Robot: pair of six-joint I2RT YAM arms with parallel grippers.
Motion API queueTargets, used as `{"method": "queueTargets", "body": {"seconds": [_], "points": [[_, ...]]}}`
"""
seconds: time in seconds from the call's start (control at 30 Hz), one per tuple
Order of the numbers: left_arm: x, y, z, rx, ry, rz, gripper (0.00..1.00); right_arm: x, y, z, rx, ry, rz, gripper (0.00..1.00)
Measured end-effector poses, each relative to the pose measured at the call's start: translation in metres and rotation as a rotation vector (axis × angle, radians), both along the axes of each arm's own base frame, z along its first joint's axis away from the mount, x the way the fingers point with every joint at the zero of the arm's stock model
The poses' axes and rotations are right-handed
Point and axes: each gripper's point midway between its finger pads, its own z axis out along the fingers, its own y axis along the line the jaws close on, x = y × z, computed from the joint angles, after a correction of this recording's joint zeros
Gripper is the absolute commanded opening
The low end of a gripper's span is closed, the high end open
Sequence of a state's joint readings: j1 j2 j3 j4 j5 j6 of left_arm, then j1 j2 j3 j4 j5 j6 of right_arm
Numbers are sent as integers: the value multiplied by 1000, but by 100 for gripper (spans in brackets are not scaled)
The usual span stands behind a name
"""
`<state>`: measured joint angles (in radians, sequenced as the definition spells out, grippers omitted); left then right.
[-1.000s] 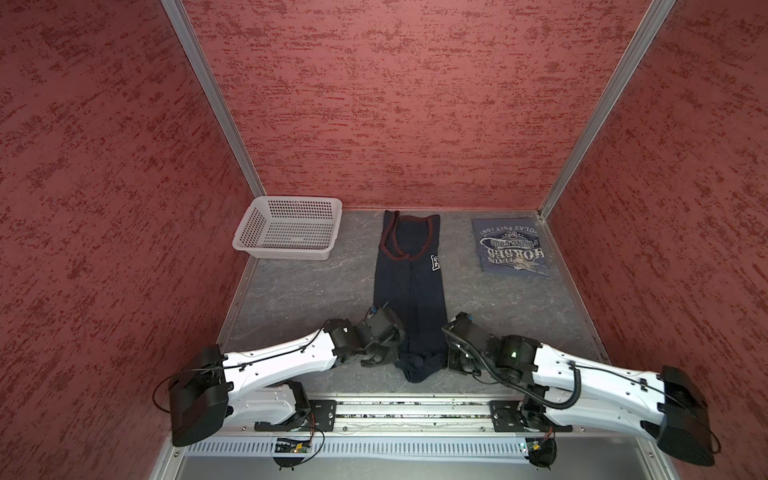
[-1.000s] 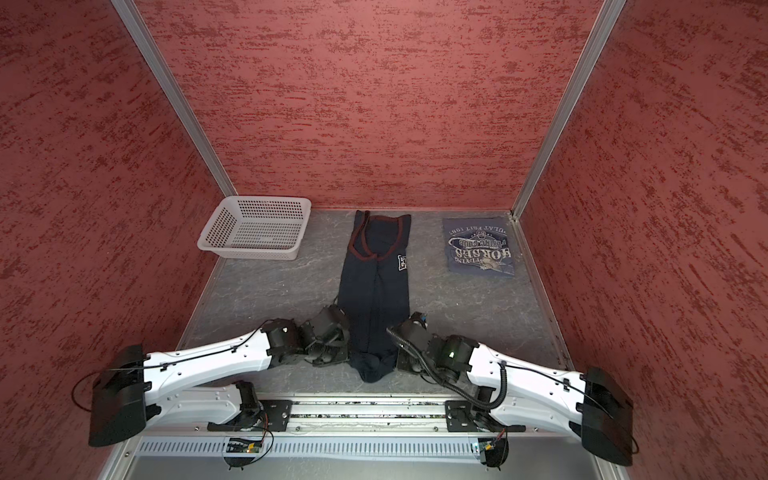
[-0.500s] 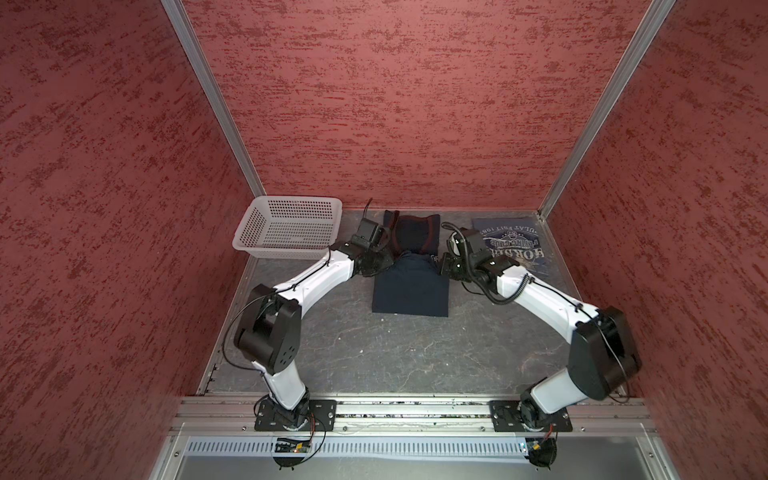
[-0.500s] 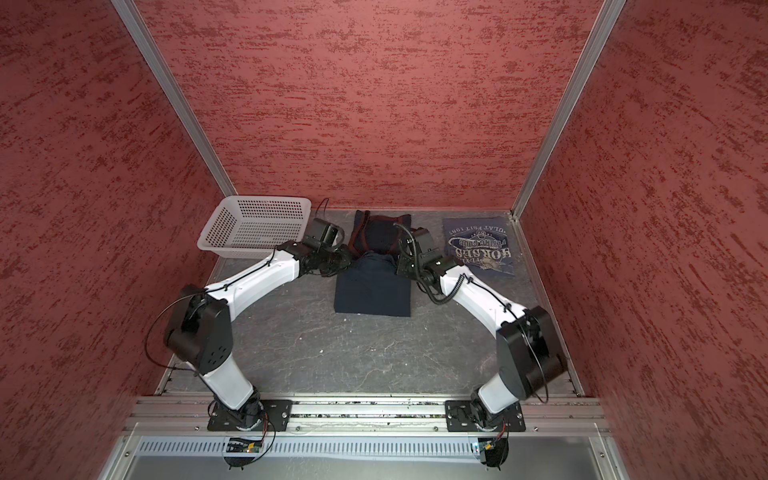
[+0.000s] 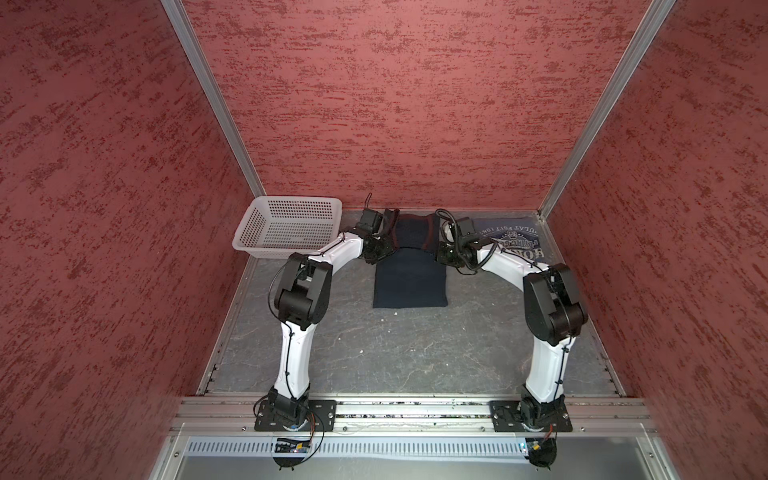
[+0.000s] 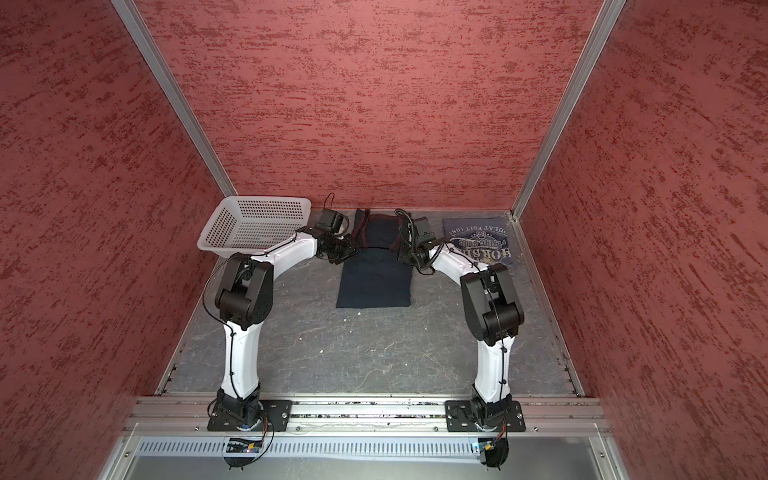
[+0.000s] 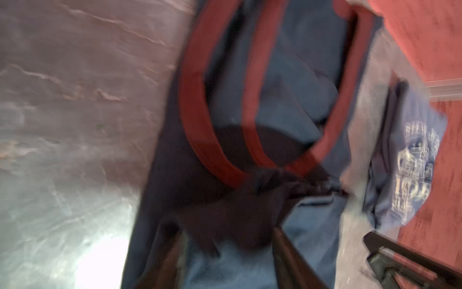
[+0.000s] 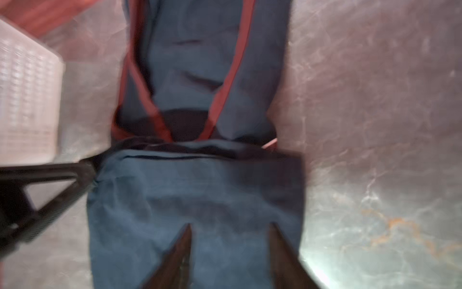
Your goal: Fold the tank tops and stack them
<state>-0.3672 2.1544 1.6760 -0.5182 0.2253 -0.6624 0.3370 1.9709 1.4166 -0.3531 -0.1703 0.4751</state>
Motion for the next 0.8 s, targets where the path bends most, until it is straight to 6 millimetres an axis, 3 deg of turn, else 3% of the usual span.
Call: {"method": "queueTargets", "body": {"seconds": [0.07,0.2,0.37,0.47,0.63,0.73,0.8], "points": [[1,6,0,25,15,19,77,3,-5,-4,-18,10,-11,77],[-13,19,12,73,9,42,87,-11,-18,3,-46,16,-31,85],[-88,34,34,94,-2,17,90,-77,-39,23,-26,18,-43,84],[-136,39,37,76,-20,-17,90,-115,-45,29,31,8,-45,83],[-191,50,-2,42,35,-47,88,-170,-44,1,131,74,-47,81],[-209,51,-27,15,84,-55,87,-192,-38,-19,173,122,-41,81],[-212,47,-34,-10,90,-59,84,-197,-33,-25,196,134,-36,80]]}}
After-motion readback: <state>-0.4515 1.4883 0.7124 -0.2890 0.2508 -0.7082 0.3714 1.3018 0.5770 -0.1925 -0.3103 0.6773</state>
